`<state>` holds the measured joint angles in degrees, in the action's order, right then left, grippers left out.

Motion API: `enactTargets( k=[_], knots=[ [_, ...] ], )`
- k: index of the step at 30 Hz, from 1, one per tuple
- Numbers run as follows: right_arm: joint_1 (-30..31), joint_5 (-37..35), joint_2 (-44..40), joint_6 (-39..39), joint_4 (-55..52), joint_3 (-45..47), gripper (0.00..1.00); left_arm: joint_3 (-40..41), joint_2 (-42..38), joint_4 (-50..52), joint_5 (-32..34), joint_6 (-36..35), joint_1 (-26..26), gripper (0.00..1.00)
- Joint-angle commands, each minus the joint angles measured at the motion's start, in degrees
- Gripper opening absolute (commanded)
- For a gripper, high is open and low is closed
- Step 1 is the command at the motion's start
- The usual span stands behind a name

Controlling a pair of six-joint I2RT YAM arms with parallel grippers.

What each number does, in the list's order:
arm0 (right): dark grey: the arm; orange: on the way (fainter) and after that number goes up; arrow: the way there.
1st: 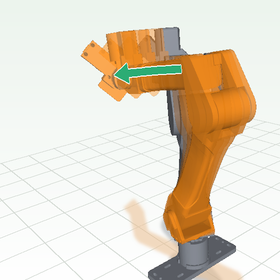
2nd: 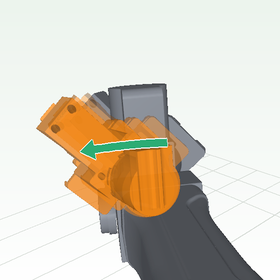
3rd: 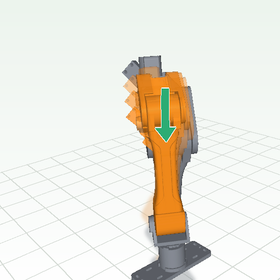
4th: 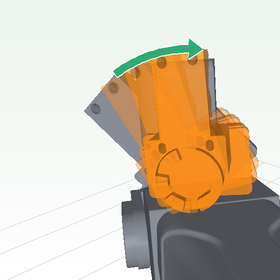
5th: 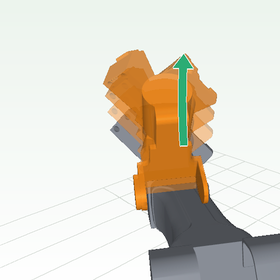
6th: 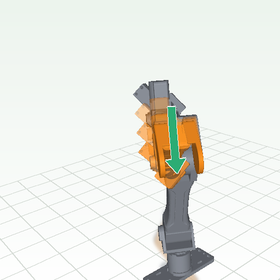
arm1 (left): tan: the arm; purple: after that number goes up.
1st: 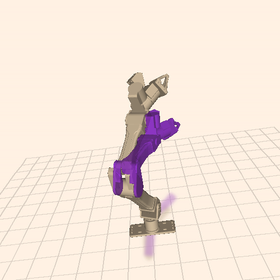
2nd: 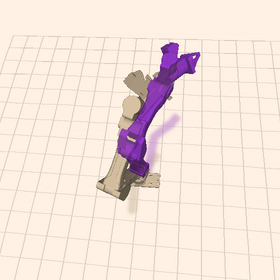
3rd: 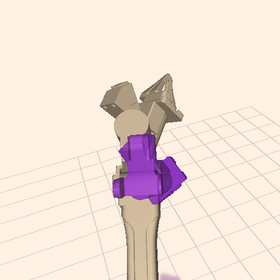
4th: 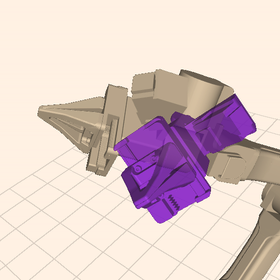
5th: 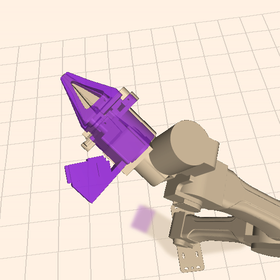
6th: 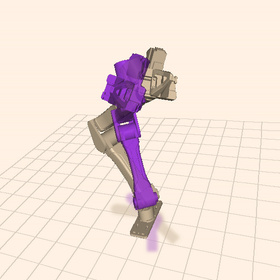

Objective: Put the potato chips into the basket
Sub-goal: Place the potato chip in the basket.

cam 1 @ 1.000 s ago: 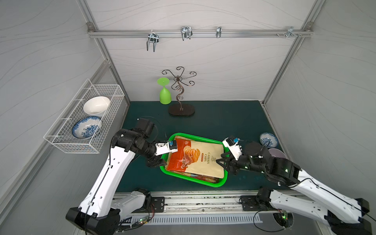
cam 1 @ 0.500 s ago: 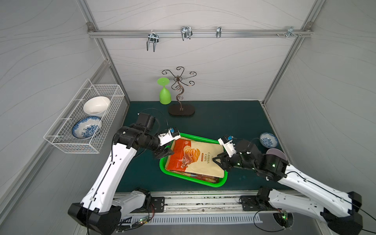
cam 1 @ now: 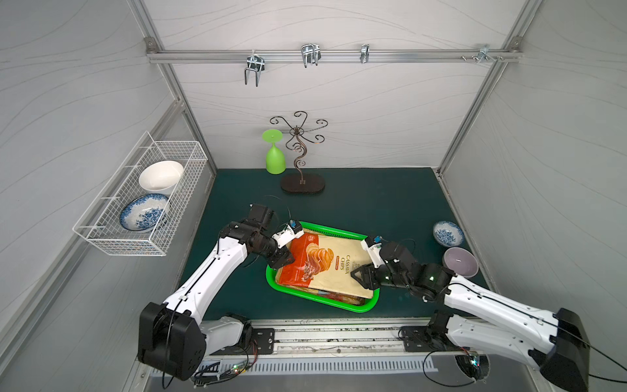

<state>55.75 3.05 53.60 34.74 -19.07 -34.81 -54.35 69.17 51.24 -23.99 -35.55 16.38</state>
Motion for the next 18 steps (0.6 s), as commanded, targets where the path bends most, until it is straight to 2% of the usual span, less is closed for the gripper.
enactTargets(
  k=[1, 8, 12, 18],
  knots=[
    [-0.2, -0.24, -0.17, 1.39, 2.39, 0.95, 0.47, 1.61, -2.26, -5.76, 2.59, 1.77, 0.23, 0.51],
    [-0.08, 0.2, -3.54, -0.62, 2.28, 0.45, 0.49, 1.08, -3.88, -5.73, 4.01, 3.66, 0.23, 0.54],
    [-0.03, -0.6, -5.74, -3.07, 1.4, -0.88, 0.51, -0.79, -6.29, -5.92, 5.75, 5.76, 0.14, 0.59],
    [-0.11, -5.98, -7.37, -6.38, -1.34, -4.24, 0.57, -4.39, -7.7, -5.51, 7.28, 9.56, -0.8, 0.64]
  ],
)
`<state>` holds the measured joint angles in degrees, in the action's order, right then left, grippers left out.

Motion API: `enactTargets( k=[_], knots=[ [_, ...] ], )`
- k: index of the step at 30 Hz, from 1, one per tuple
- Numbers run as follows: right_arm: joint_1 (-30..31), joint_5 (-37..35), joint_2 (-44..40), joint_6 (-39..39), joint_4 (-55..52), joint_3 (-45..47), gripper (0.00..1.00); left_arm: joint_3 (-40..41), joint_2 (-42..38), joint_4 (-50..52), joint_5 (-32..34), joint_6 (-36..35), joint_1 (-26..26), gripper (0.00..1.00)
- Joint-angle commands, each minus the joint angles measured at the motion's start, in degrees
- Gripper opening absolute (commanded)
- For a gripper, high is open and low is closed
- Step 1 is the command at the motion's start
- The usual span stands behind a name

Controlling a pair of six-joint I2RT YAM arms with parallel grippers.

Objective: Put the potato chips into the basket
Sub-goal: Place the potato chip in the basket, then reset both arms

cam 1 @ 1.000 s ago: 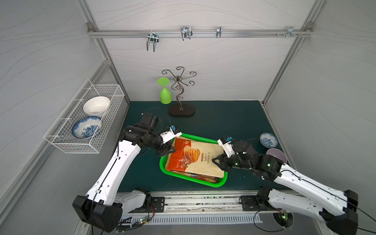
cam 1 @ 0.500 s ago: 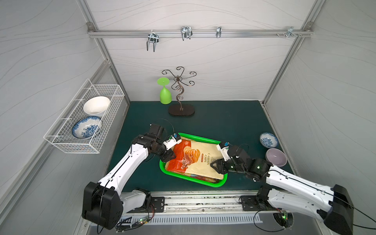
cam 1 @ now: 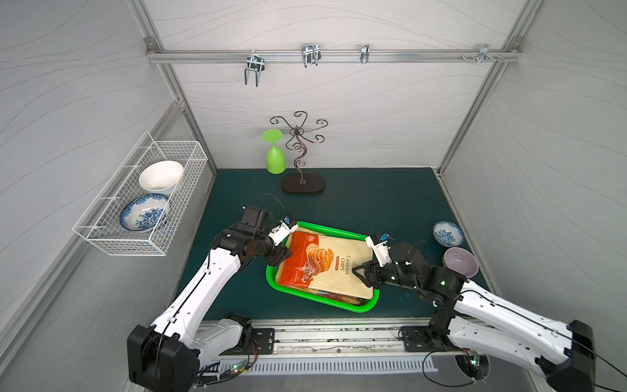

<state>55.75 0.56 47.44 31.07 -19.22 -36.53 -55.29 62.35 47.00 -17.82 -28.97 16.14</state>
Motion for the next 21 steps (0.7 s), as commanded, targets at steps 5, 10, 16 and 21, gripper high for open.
enactTargets(
  k=[5, 10, 16, 21],
  knots=[
    [-0.1, -8.68, -1.29, -3.74, -1.29, -4.11, 0.6, -3.56, -0.9, -4.23, 2.88, 8.24, -2.57, 0.73],
    [-0.11, -13.69, -1.63, -3.52, -1.55, -4.6, 0.66, -1.83, -1.57, -9.09, 4.16, 13.04, -7.72, 0.98],
    [-0.11, -27.47, -3.02, -1.35, -1.3, -2.99, 0.93, 4.96, -2.29, -20.81, 9.34, 19.14, -14.55, 0.99],
    [-0.11, -31.65, -3.99, -5.85, -1.23, -1.94, 0.99, 21.37, -2.87, -46.46, 12.19, 21.47, -17.19, 0.99]
  ],
)
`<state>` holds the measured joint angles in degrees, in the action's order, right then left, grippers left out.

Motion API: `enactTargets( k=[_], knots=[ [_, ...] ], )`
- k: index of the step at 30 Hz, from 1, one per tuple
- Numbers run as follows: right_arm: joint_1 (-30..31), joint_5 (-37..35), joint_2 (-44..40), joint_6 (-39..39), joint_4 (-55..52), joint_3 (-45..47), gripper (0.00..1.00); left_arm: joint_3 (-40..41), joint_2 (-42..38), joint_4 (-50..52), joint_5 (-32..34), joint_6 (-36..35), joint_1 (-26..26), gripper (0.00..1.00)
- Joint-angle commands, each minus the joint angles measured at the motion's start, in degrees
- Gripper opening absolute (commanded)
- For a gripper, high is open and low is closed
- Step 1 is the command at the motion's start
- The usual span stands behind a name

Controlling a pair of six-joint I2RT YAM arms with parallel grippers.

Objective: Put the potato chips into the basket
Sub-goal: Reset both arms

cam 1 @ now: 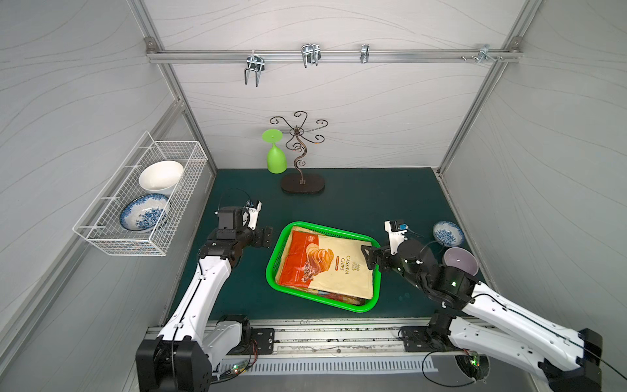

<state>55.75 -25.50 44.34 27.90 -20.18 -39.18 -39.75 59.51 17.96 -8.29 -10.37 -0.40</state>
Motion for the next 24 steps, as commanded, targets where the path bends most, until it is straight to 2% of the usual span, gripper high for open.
enactTargets(
  k=[1, 4, 13, 24],
  knots=[
    [-0.11, -6.27, -0.97, -3.21, -0.56, 0.62, 0.99, 8.86, 0.57, -22.84, 2.55, 3.01, -0.65, 0.99],
    [-0.11, -4.8, -1.81, -5.78, -0.33, 0.67, 0.99, 14.03, 4.02, -34.55, 2.76, 4.79, -0.65, 0.99],
    [-0.11, -3.64, -4.5, -8.56, 2.96, 3.46, 0.99, 19.98, 13.28, -55.91, 5.31, 7.42, -0.65, 0.99],
    [-0.04, -3.63, -6.6, -8.26, 0.49, 3.93, 0.99, 20.31, 15.07, -58.49, 8.3, 8.57, -1.24, 0.99]
  ],
)
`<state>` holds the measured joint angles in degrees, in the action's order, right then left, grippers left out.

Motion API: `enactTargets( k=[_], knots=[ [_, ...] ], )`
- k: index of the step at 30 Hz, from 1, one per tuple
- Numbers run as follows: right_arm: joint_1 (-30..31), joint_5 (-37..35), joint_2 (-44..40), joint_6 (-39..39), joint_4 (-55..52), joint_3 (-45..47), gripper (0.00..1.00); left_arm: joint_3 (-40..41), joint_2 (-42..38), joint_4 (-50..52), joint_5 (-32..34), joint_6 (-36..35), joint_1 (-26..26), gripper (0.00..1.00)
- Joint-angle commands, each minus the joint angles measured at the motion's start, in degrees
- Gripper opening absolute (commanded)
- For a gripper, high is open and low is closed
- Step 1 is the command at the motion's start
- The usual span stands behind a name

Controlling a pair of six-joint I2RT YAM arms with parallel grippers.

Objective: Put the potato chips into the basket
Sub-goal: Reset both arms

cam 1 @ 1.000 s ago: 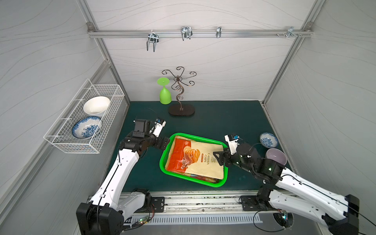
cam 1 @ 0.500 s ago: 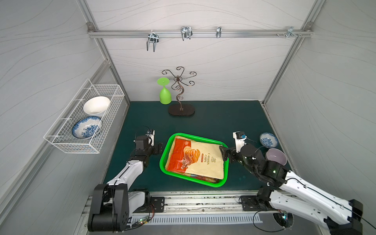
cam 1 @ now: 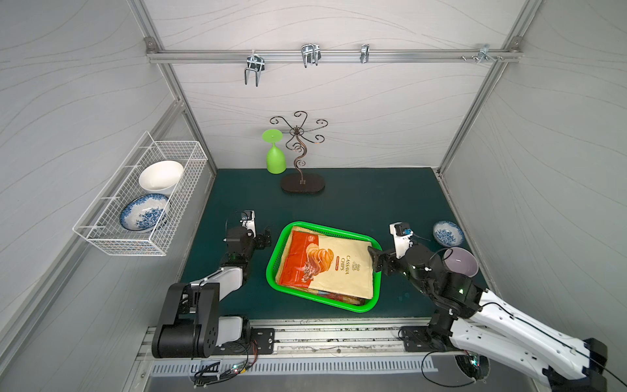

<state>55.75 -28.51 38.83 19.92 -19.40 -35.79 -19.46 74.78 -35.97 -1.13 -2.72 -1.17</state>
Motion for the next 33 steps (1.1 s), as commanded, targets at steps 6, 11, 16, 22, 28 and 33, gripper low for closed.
enactTargets(
  k=[6, 11, 16, 22, 28, 33],
  knots=[
    [-0.1, -0.14, -4.1, -0.36, 0.17, 2.44, 0.99, -0.44, 0.13, -4.05, 0.07, 2.17, -1.99, 0.99],
    [-0.09, 0.51, -5.73, -0.06, 0.1, 3.27, 0.99, 0.2, 2.99, -10.14, -0.1, 4.11, -1.98, 0.99],
    [-0.04, 2.01, -6.84, -0.4, 0.01, 3.28, 0.99, 3.6, 13.47, -26.73, 0.7, 4.85, -1.95, 0.99],
    [-0.11, 2.31, -5.87, -3.32, 3.22, 5.02, 0.99, -2.61, 14.45, -16.64, 8.25, 7.34, -1.93, 0.99],
    [-0.09, 2.62, -4.53, -6.04, 3.05, 4.06, 0.99, -3.65, 13.7, -13.26, 7.78, 6.64, -1.31, 0.99],
    [-0.11, 4.37, -4.99, -12.31, 8.45, 5.73, 0.99, -3.56, 13.8, -13.45, 8.15, 6.42, -1.12, 0.99]
  ],
)
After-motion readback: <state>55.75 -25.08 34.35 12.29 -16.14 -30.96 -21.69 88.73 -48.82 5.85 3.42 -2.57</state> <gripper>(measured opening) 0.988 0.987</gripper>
